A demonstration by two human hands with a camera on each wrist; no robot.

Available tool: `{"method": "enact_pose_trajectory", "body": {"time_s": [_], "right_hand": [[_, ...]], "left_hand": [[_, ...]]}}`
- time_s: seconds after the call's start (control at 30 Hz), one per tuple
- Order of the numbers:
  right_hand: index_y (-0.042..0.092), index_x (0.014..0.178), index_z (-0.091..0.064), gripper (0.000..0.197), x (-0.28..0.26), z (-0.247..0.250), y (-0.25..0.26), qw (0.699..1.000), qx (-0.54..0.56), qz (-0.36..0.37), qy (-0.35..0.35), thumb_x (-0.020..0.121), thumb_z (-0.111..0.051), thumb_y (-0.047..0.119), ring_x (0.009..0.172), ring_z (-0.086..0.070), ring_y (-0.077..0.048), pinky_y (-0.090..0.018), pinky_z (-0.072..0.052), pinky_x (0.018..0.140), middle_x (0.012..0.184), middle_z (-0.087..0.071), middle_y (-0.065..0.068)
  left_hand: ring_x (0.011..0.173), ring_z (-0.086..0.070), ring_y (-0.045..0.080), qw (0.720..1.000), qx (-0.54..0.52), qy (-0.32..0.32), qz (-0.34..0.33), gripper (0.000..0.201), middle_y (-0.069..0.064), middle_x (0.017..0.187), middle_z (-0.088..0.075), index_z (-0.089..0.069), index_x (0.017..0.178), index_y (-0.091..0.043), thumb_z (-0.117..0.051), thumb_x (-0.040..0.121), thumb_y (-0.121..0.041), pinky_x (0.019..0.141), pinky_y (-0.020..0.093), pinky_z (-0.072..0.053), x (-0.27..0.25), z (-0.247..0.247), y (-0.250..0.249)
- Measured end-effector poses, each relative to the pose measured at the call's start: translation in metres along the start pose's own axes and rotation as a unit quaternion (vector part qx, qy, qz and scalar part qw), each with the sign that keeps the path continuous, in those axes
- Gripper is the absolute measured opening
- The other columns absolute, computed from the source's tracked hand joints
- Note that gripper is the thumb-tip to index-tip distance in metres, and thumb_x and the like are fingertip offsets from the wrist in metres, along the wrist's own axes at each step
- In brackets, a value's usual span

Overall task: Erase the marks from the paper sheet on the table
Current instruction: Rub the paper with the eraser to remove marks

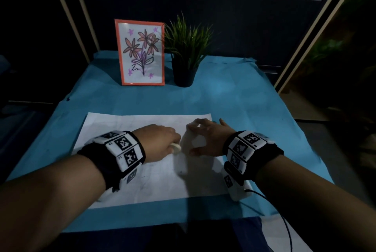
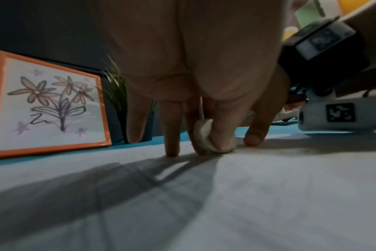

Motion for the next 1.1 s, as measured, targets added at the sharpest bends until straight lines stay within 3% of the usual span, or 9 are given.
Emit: {"method": "enact_pose_trajectory", "body": {"time_s": [0.23, 0.37, 0.53, 0.7, 0.9, 1.03, 1.1], "right_hand": [[0.033, 0.15, -0.001, 0.095, -0.005, 0.002, 0.0, 0.999, -0.01, -0.001, 0.038, 0.08, -0.056, 0.066, 0.146, -0.003, -0.011, -0.055, 0.0, 0.116, 0.159, 0.005, 0.01], [0.034, 0.15, 0.0, 0.095, -0.004, -0.002, -0.003, 1.0, -0.001, 0.002, 0.031, 0.08, -0.055, 0.066, 0.146, -0.001, -0.01, -0.054, 0.002, 0.117, 0.159, 0.006, 0.011], [0.035, 0.15, 0.001, 0.097, -0.003, -0.003, -0.004, 0.999, 0.0, 0.004, 0.033, 0.079, -0.056, 0.067, 0.147, 0.0, -0.01, -0.054, 0.003, 0.117, 0.159, 0.007, 0.01], [0.034, 0.15, 0.001, 0.097, -0.002, -0.003, -0.005, 0.999, 0.008, 0.005, 0.032, 0.079, -0.056, 0.066, 0.147, 0.0, -0.01, -0.053, 0.003, 0.117, 0.159, 0.007, 0.01], [0.035, 0.15, 0.002, 0.098, -0.001, -0.004, -0.005, 0.999, 0.003, 0.003, 0.036, 0.078, -0.056, 0.068, 0.147, -0.001, -0.012, -0.053, 0.003, 0.117, 0.159, 0.007, 0.009], [0.033, 0.151, 0.0, 0.098, -0.003, -0.002, -0.005, 0.999, 0.007, 0.008, 0.033, 0.079, -0.056, 0.067, 0.147, -0.001, -0.012, -0.052, 0.003, 0.117, 0.159, 0.007, 0.009], [0.034, 0.151, 0.0, 0.097, -0.003, -0.003, -0.005, 0.999, 0.01, 0.007, 0.03, 0.079, -0.056, 0.067, 0.147, -0.001, -0.011, -0.051, 0.004, 0.117, 0.159, 0.007, 0.009]], "left_hand": [[0.099, -0.053, 0.016, 1.0, -0.001, 0.022, -0.018, 0.019, -0.004, 0.109, -0.056, -0.059, 0.112, -0.022, -0.045, 0.1, -0.028, 0.087, 0.033, -0.044, -0.008, -0.005, -0.004], [0.1, -0.054, 0.018, 1.0, -0.009, -0.005, 0.006, 0.026, -0.003, 0.111, -0.056, -0.057, 0.113, -0.017, -0.042, 0.101, -0.035, 0.08, 0.028, -0.039, -0.006, -0.004, -0.002], [0.087, -0.05, 0.012, 0.999, -0.011, 0.016, -0.03, 0.021, -0.006, 0.104, -0.056, -0.062, 0.108, -0.021, -0.048, 0.098, -0.032, 0.078, 0.027, -0.042, -0.014, -0.008, -0.005], [0.101, -0.055, 0.018, 1.0, 0.009, -0.022, 0.002, 0.025, -0.004, 0.115, -0.055, -0.058, 0.117, -0.02, -0.043, 0.1, -0.033, 0.078, 0.025, -0.037, -0.01, -0.005, -0.003], [0.087, -0.049, 0.012, 0.999, 0.022, 0.019, -0.025, 0.023, -0.005, 0.108, -0.057, -0.061, 0.11, -0.021, -0.045, 0.1, -0.035, 0.077, 0.026, -0.04, -0.013, -0.003, -0.007], [0.097, -0.055, 0.019, 0.999, 0.023, -0.015, 0.016, 0.03, -0.002, 0.116, -0.056, -0.058, 0.117, -0.019, -0.04, 0.101, -0.037, 0.082, 0.029, -0.041, -0.007, -0.001, -0.006], [0.092, -0.053, 0.016, 1.0, 0.022, -0.02, 0.007, 0.026, -0.003, 0.112, -0.056, -0.059, 0.113, -0.019, -0.043, 0.101, -0.035, 0.078, 0.028, -0.04, -0.007, -0.002, -0.005]]}}
Point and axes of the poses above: each hand's wrist, its own x-axis towards the middle knuckle, its own z-axis out of the back of the hand, y = z × x, the point moved 1 cm from there along x, towards the middle knuckle
